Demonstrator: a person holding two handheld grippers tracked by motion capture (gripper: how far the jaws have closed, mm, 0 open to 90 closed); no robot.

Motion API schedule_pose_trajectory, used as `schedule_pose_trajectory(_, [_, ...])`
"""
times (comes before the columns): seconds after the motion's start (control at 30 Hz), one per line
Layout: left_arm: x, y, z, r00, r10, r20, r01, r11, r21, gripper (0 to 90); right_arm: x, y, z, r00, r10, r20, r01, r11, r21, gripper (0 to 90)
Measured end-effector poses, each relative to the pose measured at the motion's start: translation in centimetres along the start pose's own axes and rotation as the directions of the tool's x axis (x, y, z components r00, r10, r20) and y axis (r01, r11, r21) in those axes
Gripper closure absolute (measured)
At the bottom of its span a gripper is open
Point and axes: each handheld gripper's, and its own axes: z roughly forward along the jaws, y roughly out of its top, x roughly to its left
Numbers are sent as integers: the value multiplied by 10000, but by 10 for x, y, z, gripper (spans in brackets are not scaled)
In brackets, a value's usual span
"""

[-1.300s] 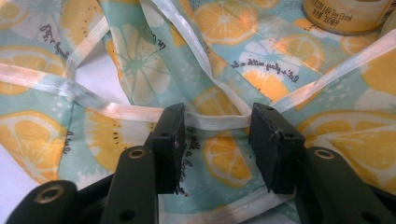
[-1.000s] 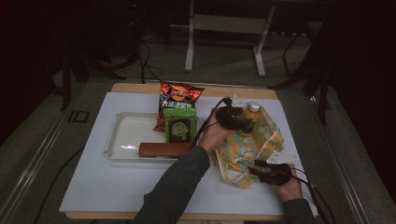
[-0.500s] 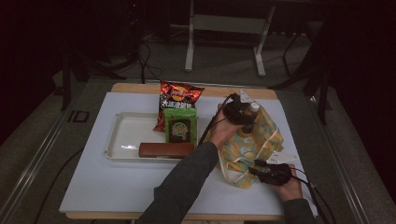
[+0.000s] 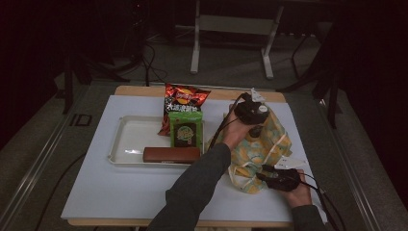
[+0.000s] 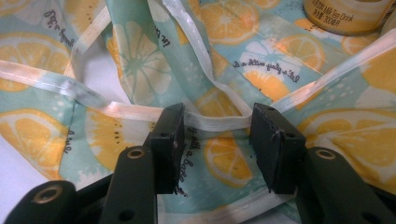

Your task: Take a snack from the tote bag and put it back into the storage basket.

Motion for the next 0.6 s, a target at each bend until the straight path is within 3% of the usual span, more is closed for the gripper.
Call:
schedule_pose_trajectory(0.23, [-5, -3, -6, 9999, 159, 6, -159, 9999, -39, 578, 0, 0, 0, 10000, 6, 3, -6, 10000, 3, 551])
schedule_pose_trajectory(0.6, [-23, -19, -31, 9982, 470, 365, -464, 9988, -172, 580, 0, 0, 0, 10000, -10, 17, 10, 10000, 1, 551])
